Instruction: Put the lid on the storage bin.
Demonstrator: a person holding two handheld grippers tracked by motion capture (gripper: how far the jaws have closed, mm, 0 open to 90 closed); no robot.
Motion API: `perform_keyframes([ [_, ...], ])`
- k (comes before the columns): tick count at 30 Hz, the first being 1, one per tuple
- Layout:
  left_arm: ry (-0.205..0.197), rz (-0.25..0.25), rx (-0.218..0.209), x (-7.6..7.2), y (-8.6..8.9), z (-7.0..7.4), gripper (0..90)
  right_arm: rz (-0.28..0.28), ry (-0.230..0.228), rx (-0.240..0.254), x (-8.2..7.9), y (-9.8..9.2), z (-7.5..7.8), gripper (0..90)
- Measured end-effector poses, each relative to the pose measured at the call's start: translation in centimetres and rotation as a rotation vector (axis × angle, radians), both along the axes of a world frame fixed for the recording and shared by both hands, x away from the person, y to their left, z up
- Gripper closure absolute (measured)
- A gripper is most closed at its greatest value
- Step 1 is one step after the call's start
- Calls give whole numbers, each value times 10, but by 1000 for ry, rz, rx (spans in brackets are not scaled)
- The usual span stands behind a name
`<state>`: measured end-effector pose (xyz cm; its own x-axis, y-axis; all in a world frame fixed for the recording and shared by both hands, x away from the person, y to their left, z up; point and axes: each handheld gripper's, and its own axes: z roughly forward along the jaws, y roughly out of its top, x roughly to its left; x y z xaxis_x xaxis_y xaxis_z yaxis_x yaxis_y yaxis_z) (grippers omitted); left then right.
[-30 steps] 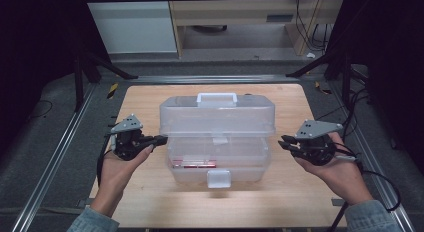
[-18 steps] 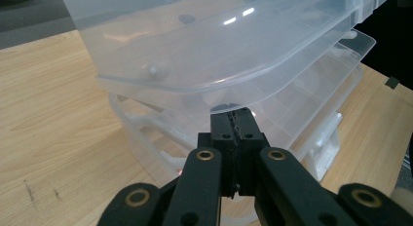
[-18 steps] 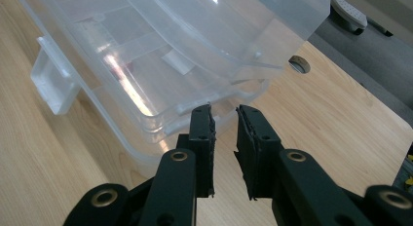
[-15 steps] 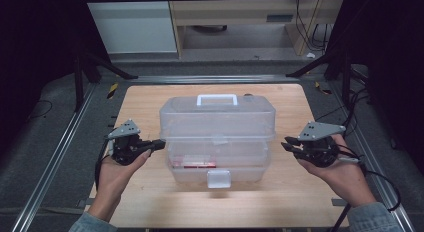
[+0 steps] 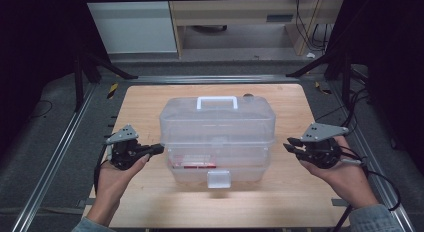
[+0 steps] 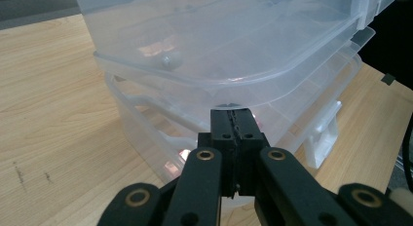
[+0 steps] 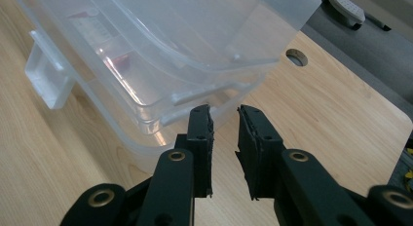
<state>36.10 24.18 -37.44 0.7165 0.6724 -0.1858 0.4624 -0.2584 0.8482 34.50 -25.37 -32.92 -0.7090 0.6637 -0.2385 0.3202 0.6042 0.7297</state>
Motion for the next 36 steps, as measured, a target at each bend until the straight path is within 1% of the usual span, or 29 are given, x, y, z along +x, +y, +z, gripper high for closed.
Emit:
perform_keyframes([
  [7, 7, -5, 11, -5, 1, -7, 894, -4, 6, 1, 0, -1, -2, 751],
  [14, 15, -4, 8, -7, 2, -13, 894, -3, 11, 2, -1, -1, -6, 749],
  [22, 24, -7, 16, -11, 2, -20, 894, -7, 17, 2, -1, -3, -8, 744],
  [27, 32, -6, 27, -14, 3, -24, 892, -9, 20, -1, -2, -4, -9, 740],
  [31, 42, -1, 50, -17, 7, -29, 886, -12, 24, 1, -2, -6, -10, 736],
  [32, 40, 2, 49, -18, 8, -31, 882, -13, 24, 0, -2, -6, -11, 731],
  [33, 41, 8, 33, -19, 9, -33, 876, -15, 26, 1, -2, -6, -11, 726],
  [34, 45, 14, 27, -20, 11, -34, 874, -17, 28, 1, -2, -6, -11, 721],
  [36, 45, 25, 30, -21, 14, -36, 865, -20, 29, 1, -2, -7, -12, 718],
])
